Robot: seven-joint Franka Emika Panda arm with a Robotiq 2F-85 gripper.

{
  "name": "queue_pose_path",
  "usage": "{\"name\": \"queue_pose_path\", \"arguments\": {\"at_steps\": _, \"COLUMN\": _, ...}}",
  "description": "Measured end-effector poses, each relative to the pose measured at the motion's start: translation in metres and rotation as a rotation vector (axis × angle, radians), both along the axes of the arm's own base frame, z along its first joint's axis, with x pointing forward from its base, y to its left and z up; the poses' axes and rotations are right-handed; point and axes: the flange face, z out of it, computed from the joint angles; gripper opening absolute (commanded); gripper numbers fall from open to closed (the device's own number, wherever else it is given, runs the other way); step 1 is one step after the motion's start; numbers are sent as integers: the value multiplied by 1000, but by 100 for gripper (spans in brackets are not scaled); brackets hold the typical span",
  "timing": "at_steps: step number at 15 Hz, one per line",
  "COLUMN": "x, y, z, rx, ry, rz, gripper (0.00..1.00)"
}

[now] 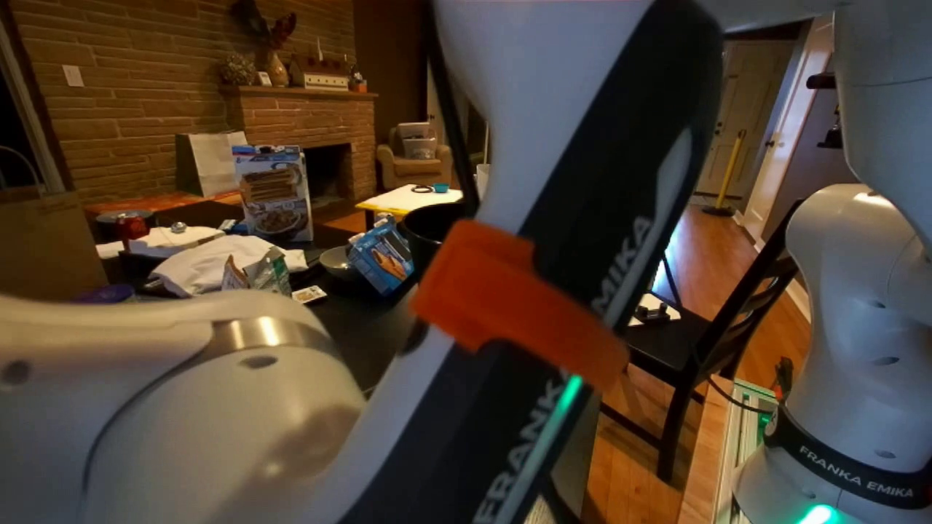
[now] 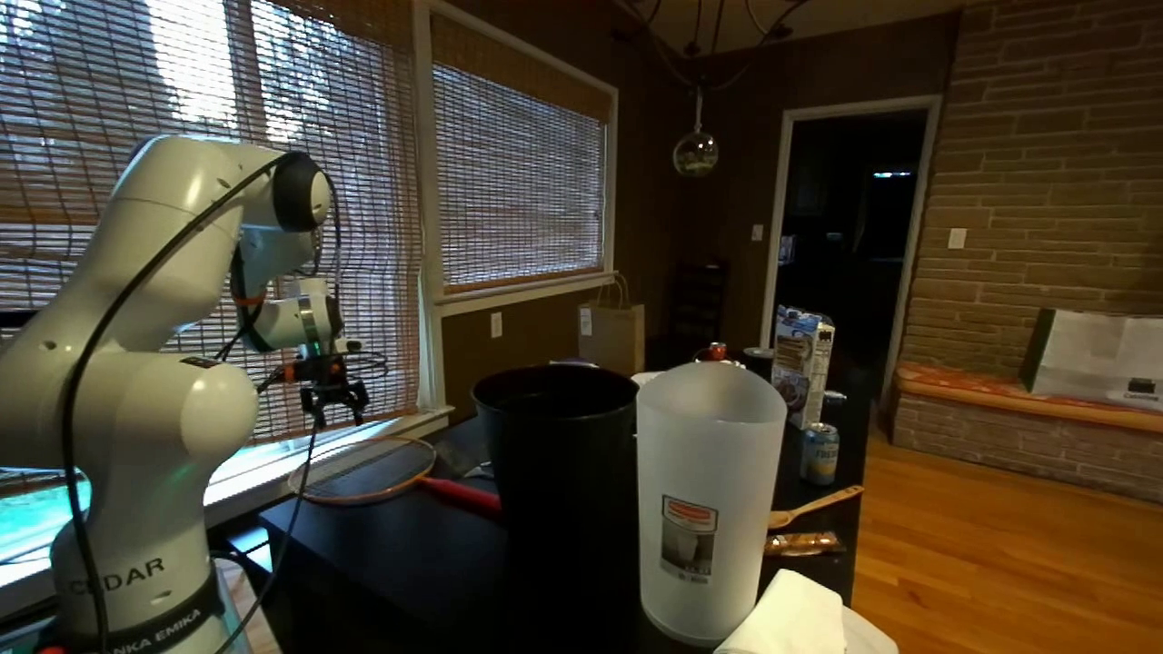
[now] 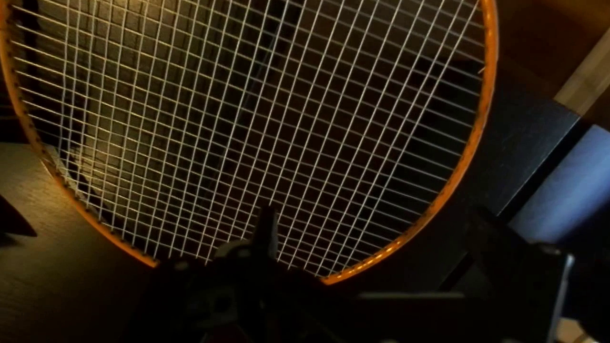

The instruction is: Put the racket in the black bin.

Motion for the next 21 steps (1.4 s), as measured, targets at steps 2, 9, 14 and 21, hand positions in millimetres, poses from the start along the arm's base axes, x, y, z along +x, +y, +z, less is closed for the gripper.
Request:
{"name": "queue_pose_path", "arguments": {"at_steps": 2, "x": 2, "y": 14, "z": -9, "rx": -39, "ry": 1, "rz": 7, "gripper": 100}}
{"name": "queue_pose_path", "arguments": {"at_steps": 9, "x": -15, "y": 61, "z": -28, "rx": -175, "ry": -16, "rz": 47, "gripper": 100}}
{"name": "queue_pose_path", "arguments": {"at_steps": 14, "x": -21, "y": 75, "z": -51, "rx": -237, "ry": -20, "rz": 58, "gripper": 100}}
{"name": "queue_pose_path", "arguments": {"at_steps": 21, "x": -15, "y": 81, "z": -69, "rx": -290, "ry": -22, "rz": 88, "gripper": 99}}
